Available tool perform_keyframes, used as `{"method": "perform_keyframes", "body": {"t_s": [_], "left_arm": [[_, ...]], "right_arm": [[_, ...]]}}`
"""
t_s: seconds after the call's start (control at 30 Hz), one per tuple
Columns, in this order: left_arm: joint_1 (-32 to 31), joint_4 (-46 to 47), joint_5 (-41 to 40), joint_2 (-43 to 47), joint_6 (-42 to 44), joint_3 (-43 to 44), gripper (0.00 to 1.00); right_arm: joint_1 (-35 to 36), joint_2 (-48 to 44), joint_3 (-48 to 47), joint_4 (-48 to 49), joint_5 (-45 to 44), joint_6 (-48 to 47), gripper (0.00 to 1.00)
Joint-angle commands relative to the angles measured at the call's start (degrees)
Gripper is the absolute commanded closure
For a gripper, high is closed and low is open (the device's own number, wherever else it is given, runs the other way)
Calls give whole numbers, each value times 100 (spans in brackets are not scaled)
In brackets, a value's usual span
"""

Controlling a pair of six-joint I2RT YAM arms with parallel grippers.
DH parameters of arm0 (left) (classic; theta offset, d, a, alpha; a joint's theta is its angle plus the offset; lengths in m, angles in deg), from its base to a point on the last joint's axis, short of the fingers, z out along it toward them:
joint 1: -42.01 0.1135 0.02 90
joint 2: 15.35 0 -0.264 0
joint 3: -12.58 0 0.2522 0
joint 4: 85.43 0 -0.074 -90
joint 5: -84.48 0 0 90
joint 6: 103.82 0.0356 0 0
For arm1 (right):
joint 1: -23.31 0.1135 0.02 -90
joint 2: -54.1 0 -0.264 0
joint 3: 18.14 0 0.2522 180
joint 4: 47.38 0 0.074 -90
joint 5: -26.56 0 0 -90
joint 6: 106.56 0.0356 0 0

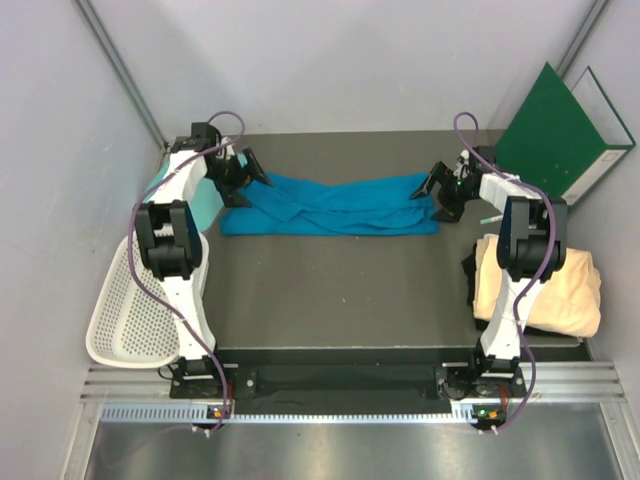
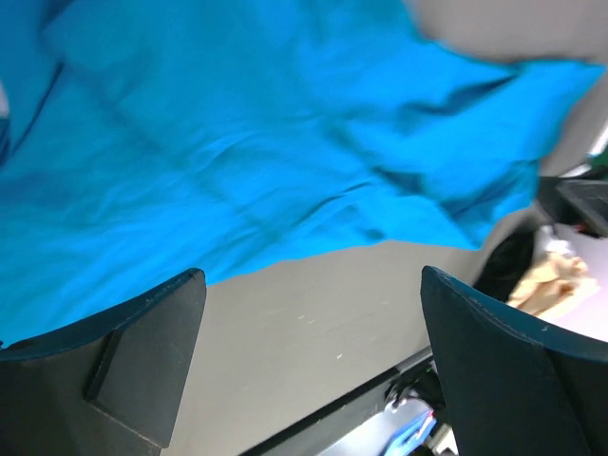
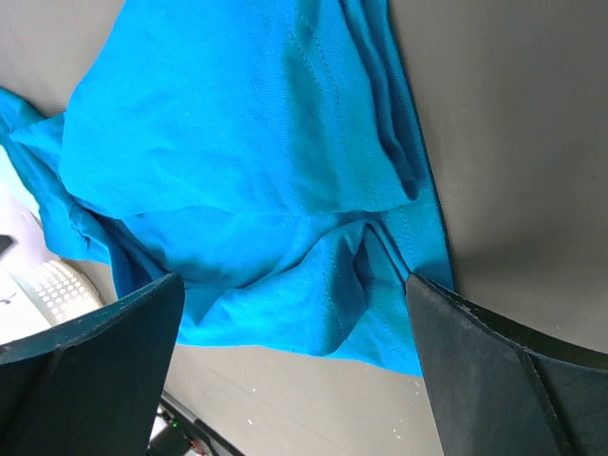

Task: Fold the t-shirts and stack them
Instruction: Fold the other side of the tshirt into a rectangle

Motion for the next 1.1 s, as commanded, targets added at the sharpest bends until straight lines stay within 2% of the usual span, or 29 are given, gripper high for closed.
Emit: {"method": "perform_keyframes", "body": {"t_s": [0.0,0.2,0.63,0.8,0.87,0.97,1.07], "left_arm": [[9,202,-316,186,240,-590,1],[0,1080,53,64,-217,-1110,21],[-26,1187,177,-640,-288,-600,36],[-87,1108,28,-771,-157,-512,46],[-149,1038,-139,-815,-95,-477,58],[-175,1125,-236,-781,-173,-520,98],[-175,1222,-271,-728,-174,-503,100]], "right_arm": [[-25,-323,-21,148,-17,22,0],[-25,-341,-30,95,27,22,0],[-34,-315,23,7,18,31,0],[-60,-262,-109,-46,27,57,0],[-69,-235,-127,-45,44,74,0],[-69,-200,-179,-54,88,92,0],[-69,-200,-179,-63,97,83,0]]}}
